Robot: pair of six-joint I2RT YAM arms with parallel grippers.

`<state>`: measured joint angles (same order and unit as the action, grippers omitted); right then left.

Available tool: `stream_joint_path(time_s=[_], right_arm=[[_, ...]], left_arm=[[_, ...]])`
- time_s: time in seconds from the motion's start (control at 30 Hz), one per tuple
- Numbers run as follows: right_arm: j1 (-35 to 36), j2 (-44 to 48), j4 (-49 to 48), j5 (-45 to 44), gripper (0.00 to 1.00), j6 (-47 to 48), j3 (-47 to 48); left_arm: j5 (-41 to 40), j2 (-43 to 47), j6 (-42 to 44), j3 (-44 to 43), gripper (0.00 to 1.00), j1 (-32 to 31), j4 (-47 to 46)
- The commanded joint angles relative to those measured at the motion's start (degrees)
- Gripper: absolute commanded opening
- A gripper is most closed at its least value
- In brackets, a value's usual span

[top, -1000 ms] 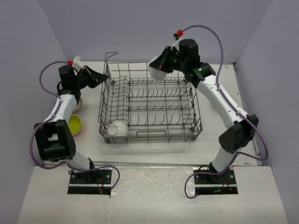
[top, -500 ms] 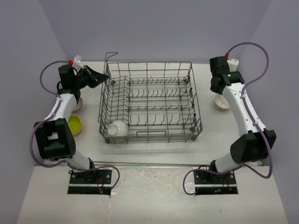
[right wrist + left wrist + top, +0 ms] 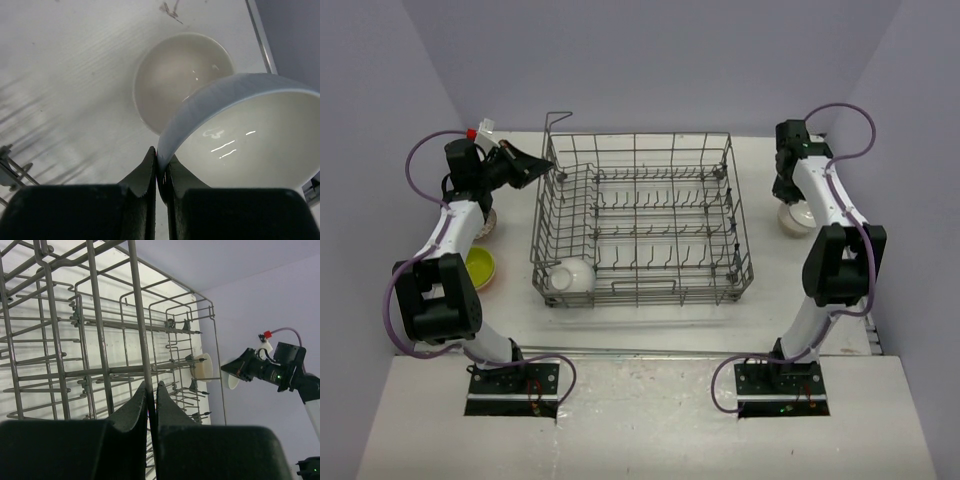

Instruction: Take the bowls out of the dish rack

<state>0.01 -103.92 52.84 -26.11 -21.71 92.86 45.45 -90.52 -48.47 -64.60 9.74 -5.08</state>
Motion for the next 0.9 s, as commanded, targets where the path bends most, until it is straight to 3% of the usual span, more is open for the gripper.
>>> stream_joint_path(time_s=[0.0, 0.67, 0.87], right_arm=[[0.34, -3.82, -0.11, 0.97, 0.00, 2.91, 7.59], [-3.53, -17.97, 0.51, 4.31, 0.00, 3.17, 15.42], [-3.44, -17.99, 0.51, 5.10, 0.00, 2.91, 14.46]], left_arm=[[-1.33, -4.84, 11.38, 4.57, 0.00, -0.51, 7.72], [-1.24, -6.42, 10.41, 2.46, 0.00, -0.51, 7.45], [-1.59, -6.33, 11.02, 2.90, 0.00, -0.51, 7.89]])
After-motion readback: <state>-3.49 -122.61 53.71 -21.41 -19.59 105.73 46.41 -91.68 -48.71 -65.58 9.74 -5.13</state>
